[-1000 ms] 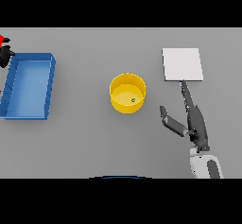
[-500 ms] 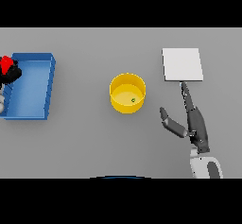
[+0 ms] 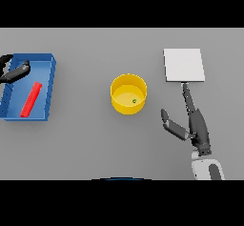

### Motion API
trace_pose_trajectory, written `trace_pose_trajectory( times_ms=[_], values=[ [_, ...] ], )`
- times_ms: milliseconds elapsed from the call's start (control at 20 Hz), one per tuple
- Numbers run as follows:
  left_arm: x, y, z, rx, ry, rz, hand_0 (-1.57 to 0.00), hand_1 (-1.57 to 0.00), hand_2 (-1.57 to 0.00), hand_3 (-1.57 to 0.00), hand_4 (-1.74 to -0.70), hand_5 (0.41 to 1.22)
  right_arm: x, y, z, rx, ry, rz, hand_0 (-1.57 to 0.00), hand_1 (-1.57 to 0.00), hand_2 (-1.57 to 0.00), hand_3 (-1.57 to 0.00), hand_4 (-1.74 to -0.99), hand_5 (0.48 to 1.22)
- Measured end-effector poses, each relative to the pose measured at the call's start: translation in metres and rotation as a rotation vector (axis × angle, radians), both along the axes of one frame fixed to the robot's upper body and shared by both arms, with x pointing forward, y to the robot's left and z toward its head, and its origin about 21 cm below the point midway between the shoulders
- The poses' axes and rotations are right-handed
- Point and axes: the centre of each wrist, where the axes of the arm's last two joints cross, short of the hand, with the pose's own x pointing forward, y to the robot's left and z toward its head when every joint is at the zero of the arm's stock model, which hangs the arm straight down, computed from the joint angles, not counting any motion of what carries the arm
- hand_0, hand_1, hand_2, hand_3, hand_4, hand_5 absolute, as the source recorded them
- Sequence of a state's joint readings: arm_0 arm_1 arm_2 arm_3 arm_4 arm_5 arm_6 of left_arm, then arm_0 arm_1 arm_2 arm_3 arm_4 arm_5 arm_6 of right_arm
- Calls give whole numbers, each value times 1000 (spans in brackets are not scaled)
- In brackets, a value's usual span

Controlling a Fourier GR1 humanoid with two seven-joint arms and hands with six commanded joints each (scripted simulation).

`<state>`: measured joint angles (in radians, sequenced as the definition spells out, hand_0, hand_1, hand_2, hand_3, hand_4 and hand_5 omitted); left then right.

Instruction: Pick up the red beaker and tilt it to pour out 1 green nut into yellow bowl. Pick up the yellow bowl and place it on the metallic measuring scale.

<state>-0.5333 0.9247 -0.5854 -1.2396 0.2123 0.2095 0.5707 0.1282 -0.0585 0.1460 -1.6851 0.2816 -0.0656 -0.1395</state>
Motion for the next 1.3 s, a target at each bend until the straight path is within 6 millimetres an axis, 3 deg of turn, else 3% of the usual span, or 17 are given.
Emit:
trace_pose_trajectory(
  times_ms=[300,400,450,700,900,1050,1300],
  values=[
    [8,-2,8,-37,-87,-1,-50,-41,-41,-39,-786,671,3,6,2,-67,19,-11,1,1,1,1,-1198,662],
    [8,0,4,-40,-95,-13,-32,-26,-26,-24,-780,679,8,9,7,-84,9,45,1,1,1,1,-1162,694],
    [7,3,6,-44,-110,-15,-25,-20,-21,-19,-776,685,10,12,10,-102,-12,85,1,1,1,1,-1180,708],
    [6,-6,-3,-58,-93,-17,-8,-6,-6,-6,-792,709,38,8,33,-330,-21,256,1,1,1,1,-1268,691],
    [8,-4,-3,-56,-96,-23,-3,-2,-2,-2,-795,708,62,14,52,-629,-50,363,1,1,1,1,-1278,669],
    [11,-5,-2,-53,-91,-11,-1,0,0,0,-794,719,74,26,61,-799,-93,484,1,1,1,1,-1270,664],
    [11,-10,-1,-51,-95,-20,0,1,1,1,-799,721,95,48,71,-921,-91,617,1,1,1,1,-1274,662]
  ],
)
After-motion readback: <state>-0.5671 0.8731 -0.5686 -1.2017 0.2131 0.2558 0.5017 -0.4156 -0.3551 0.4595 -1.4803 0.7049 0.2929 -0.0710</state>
